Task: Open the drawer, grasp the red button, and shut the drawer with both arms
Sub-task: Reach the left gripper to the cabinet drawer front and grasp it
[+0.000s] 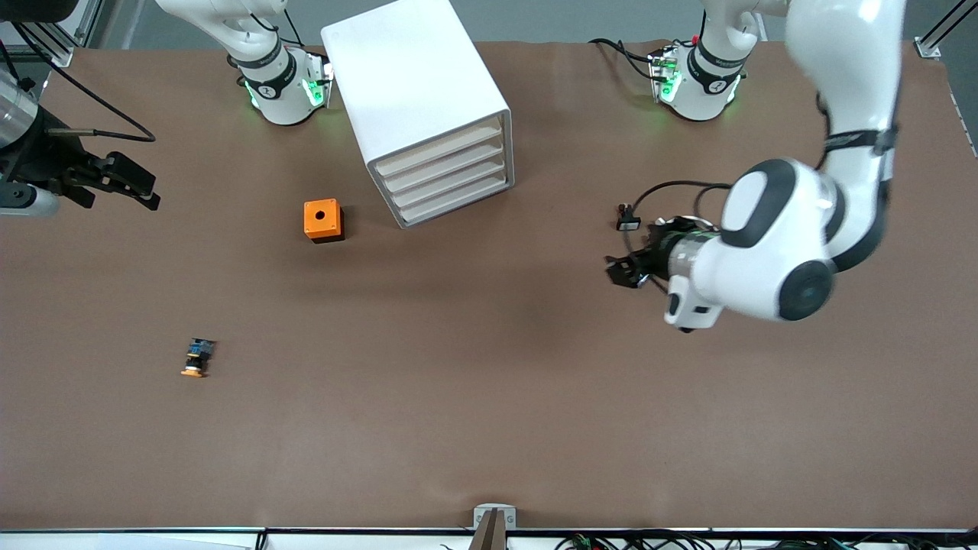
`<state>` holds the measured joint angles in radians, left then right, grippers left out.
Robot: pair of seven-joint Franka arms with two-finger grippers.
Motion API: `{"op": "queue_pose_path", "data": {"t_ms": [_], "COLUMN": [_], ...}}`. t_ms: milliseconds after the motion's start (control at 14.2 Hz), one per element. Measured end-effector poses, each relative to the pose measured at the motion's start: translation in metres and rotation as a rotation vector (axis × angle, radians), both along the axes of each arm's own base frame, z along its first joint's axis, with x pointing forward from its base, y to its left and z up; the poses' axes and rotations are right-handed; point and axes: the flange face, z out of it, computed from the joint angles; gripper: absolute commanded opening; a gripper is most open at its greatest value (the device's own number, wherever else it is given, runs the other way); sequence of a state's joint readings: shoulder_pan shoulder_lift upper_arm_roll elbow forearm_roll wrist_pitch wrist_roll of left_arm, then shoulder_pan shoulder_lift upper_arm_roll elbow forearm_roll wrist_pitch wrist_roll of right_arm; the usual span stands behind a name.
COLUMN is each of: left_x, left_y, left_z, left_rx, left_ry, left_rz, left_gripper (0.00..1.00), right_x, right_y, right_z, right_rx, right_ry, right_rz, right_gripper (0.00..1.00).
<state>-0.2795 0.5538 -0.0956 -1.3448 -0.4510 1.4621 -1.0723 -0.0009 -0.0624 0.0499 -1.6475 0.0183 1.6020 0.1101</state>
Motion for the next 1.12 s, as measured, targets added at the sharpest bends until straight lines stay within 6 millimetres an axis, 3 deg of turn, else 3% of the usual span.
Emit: {"op": "queue_pose_path", "data": {"t_ms": [281, 561, 842, 982, 1123], "left_x": [-0.012, -0.021, -0.031, -0.034, -0.04], "left_y": [-0.067, -0.108, -0.138, -0.143, -0.153], "left_z": [-0.051, -0.101, -0.136, -0.152, -0.164], "left_rx": [0.086, 0.177, 0.261, 0.325, 0.376], "left_ry": [0.264, 0.529, 0.757, 0.857, 0.935], "left_rz": [0.261, 0.465, 0.612, 0.681, 0.722], "left_gripper": [0.99, 0.99, 0.99, 0.99, 0.97], "right_x": [0.0, -0.001, 0.0, 0.008, 0.023], "right_y": [0.0, 0.0, -0.001, -0.001, 0.0], "right_z": [0.0, 0.001, -0.005, -0.021, -0.05], "right_rx": [0.0, 0.0, -0.001, -0.001, -0.001], "right_ry": [0.0, 0.01, 0.03, 0.06, 0.107], "right_rz": [0.0, -0.001, -0.001, 0.0, 0.004], "right_gripper": [1.0, 1.0, 1.0, 1.0, 1.0]}}
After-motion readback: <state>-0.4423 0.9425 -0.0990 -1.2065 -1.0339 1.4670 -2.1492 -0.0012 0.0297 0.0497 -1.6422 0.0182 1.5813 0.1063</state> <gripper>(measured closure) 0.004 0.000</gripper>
